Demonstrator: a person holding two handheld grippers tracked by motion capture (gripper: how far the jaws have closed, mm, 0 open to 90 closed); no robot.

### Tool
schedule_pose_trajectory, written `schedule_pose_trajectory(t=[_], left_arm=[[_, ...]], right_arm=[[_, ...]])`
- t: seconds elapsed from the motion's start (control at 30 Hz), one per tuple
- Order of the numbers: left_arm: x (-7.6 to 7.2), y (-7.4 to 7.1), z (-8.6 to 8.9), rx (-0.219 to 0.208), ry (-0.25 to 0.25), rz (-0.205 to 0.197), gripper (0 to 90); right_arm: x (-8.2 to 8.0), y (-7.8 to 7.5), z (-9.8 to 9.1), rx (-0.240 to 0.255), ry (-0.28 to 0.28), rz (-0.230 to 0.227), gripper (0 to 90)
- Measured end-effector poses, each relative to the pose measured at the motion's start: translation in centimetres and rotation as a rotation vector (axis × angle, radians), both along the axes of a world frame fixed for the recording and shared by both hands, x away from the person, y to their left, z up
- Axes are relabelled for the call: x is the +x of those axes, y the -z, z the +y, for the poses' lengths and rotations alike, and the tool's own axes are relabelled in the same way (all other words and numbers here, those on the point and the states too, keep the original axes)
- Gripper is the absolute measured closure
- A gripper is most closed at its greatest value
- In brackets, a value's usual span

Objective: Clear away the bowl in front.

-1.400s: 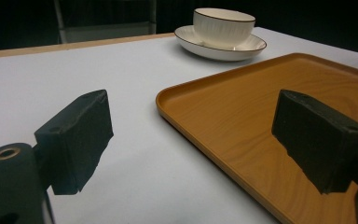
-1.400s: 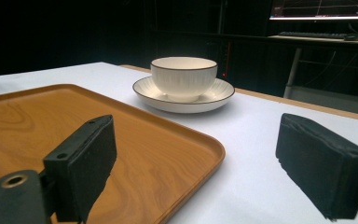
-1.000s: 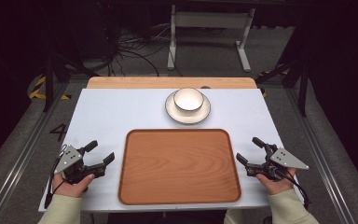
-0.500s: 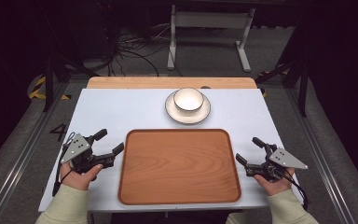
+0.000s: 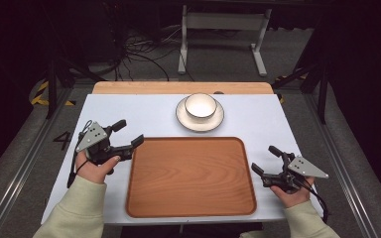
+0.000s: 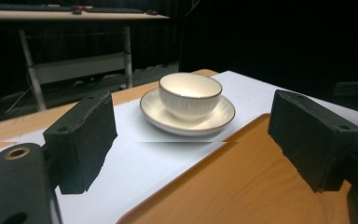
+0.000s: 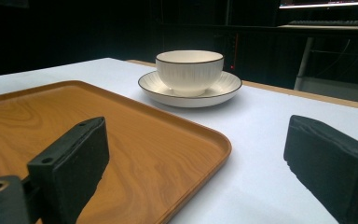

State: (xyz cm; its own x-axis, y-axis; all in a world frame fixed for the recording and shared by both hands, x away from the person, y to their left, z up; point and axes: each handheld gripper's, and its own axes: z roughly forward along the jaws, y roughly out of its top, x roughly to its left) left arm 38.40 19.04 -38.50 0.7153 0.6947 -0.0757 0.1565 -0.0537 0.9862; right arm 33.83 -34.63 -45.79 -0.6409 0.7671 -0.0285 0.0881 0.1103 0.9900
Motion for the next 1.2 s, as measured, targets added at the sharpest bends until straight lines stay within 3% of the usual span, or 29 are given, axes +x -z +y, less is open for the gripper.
schedule_pose_trajectory(t=[0.4, 0.57, 1.13, 1.2], left_arm=[[4.2, -1.4, -3.9, 0.031, 0.054, 0.022, 16.9], [5.7, -1.8, -5.5, 0.031, 0.083, 0.028, 17.3], [9.3, -2.8, -8.6, 0.045, 0.098, 0.055, 18.0], [9.8, -2.9, -9.0, 0.063, 0.104, 0.055, 18.0]], right_arm=[[0.2, -0.1, 0.0, -0.01, -0.02, 0.018, 8.4], [0.1, -0.1, 0.2, -0.026, -0.034, 0.008, 14.3], [0.3, -0.1, 0.1, -0.019, -0.043, 0.022, 15.7], [0.3, -0.1, 0.1, -0.015, -0.045, 0.022, 15.8]])
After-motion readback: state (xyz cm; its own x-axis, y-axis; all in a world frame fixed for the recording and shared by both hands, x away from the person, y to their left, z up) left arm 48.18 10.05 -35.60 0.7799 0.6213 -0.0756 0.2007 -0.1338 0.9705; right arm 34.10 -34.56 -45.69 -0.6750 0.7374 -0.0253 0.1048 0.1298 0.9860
